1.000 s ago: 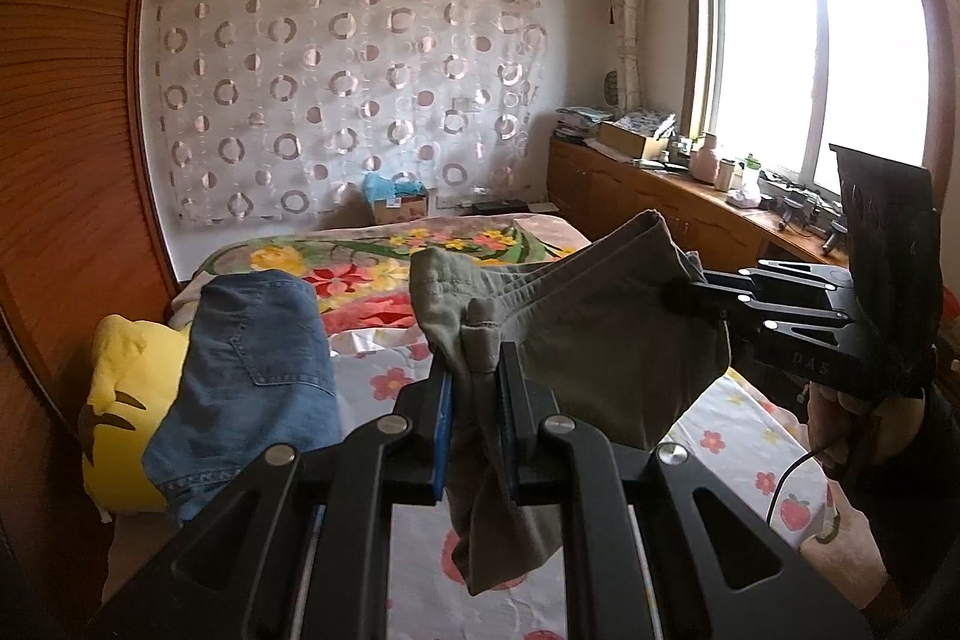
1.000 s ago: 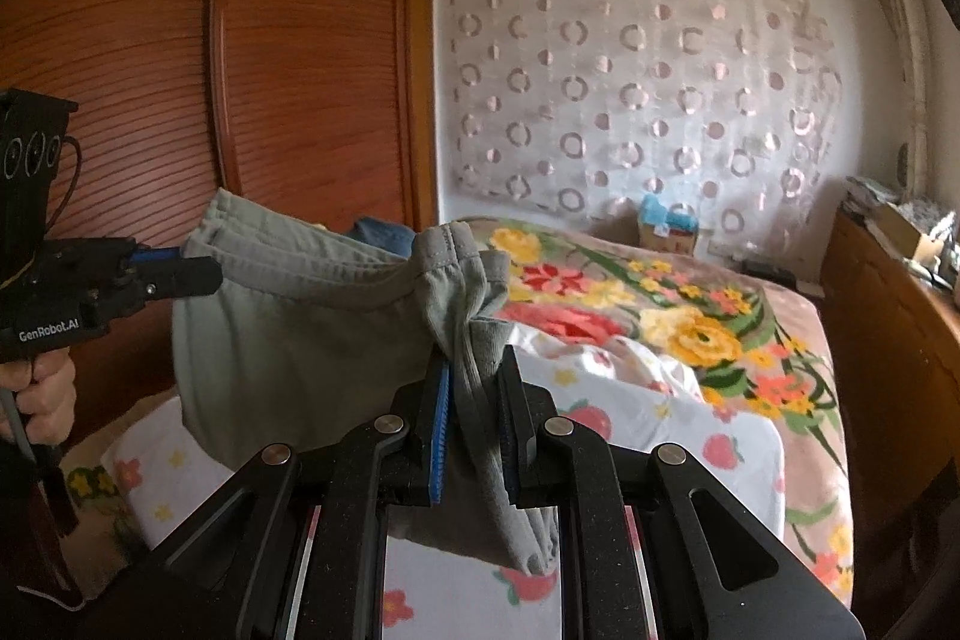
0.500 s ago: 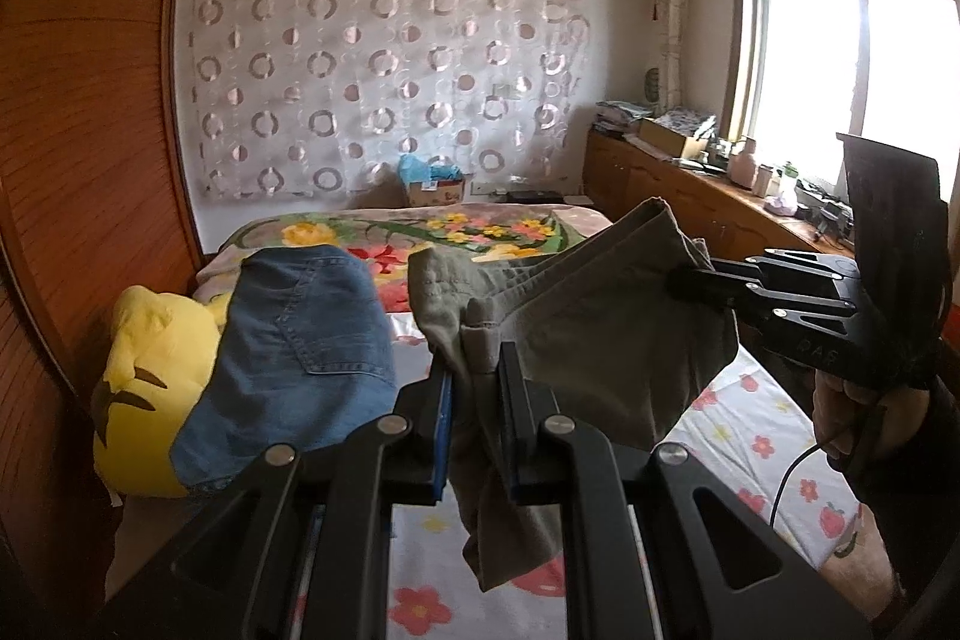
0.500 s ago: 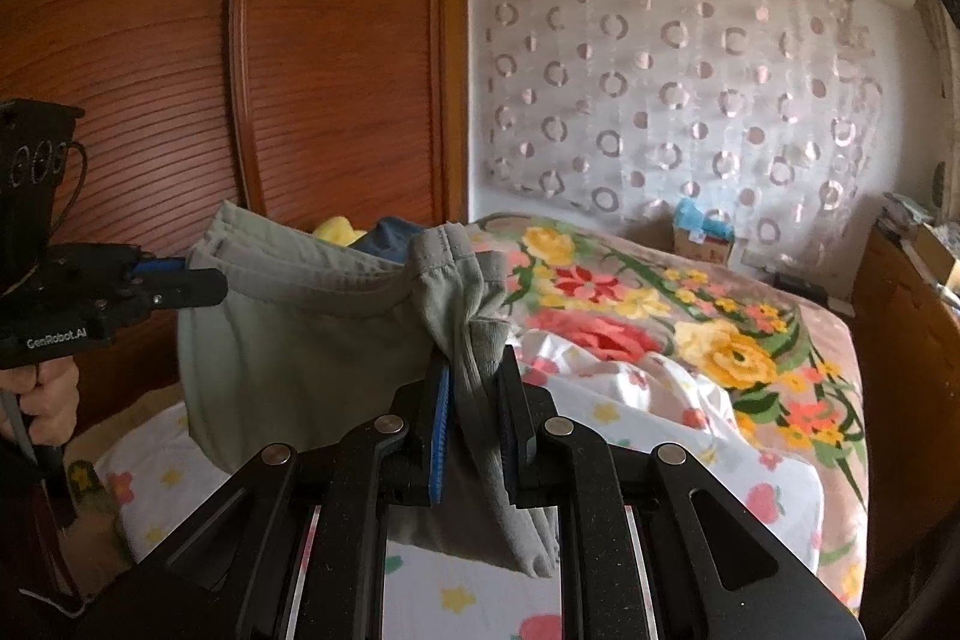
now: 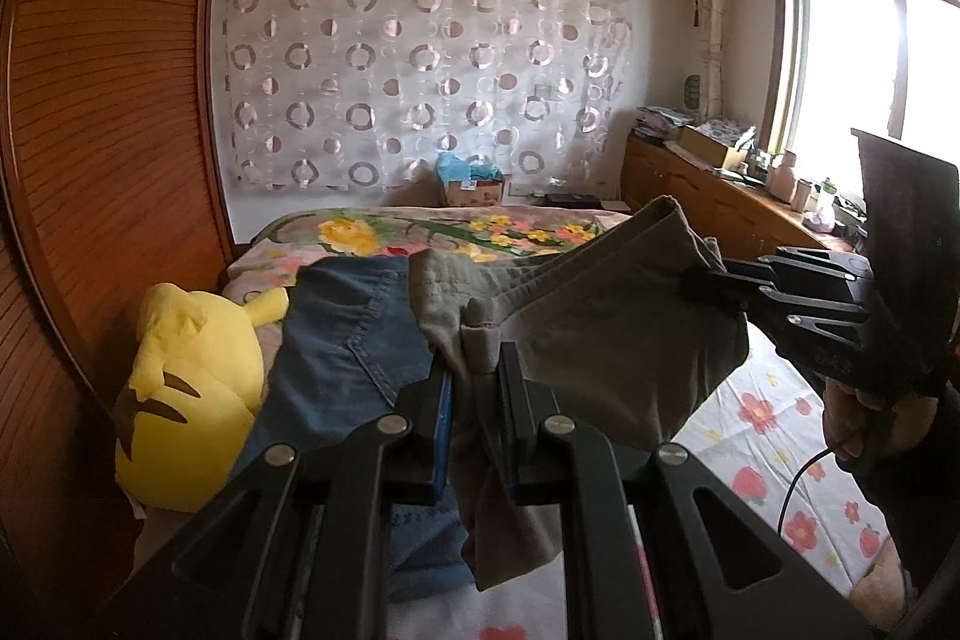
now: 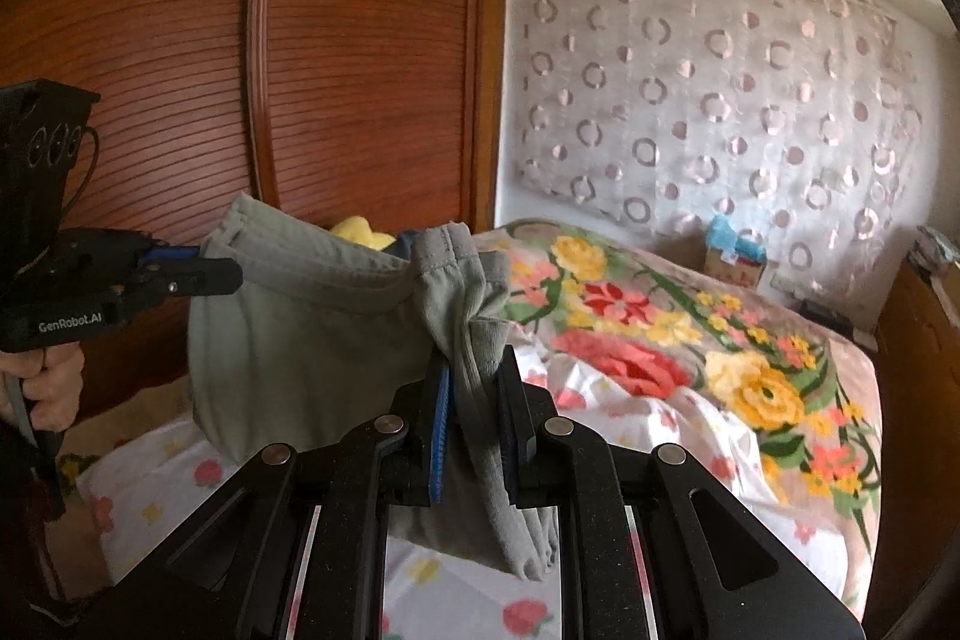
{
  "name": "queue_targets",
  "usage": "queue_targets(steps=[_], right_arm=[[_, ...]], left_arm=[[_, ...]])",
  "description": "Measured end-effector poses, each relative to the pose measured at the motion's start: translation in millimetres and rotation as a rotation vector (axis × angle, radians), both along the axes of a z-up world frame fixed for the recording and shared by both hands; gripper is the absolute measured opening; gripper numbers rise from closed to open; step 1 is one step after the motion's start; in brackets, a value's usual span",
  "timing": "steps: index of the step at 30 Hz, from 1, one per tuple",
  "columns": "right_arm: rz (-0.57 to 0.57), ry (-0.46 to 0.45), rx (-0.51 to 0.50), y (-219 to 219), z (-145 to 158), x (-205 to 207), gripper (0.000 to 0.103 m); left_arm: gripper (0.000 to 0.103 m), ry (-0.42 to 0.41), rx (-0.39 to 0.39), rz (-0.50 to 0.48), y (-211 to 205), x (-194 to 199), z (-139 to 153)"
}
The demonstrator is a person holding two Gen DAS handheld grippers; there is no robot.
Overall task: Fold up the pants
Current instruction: 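Carry the held grey-green pants with both tools toward the folded denim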
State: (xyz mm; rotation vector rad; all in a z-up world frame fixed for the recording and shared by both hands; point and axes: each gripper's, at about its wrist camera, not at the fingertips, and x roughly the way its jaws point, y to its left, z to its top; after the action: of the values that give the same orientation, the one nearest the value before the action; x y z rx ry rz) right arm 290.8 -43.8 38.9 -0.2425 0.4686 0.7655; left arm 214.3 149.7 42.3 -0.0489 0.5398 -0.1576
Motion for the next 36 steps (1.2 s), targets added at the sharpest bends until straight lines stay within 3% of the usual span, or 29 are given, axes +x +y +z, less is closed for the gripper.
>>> queue_targets(steps=[7, 14, 20, 36], right_arm=[[0.016, -0.036, 0.025, 19, 11, 25, 0.012], [0.051, -0.078, 0.006, 40, 12, 46, 0.011], [0.097, -0.061, -0.008, 66, -6, 64, 0.012], [0.236, 0.000, 0.006, 133, -32, 88, 0.012]], left_arm=[[0.011, -0.033, 0.013, 0.019, 15, 17, 12], [0.011, -0.005, -0.016, 0.054, 27, 20, -5], [0.011, 0.022, -0.022, 0.078, 25, 18, -19], [0.011, -0.010, -0.082, 0.252, 42, -16, -52]])
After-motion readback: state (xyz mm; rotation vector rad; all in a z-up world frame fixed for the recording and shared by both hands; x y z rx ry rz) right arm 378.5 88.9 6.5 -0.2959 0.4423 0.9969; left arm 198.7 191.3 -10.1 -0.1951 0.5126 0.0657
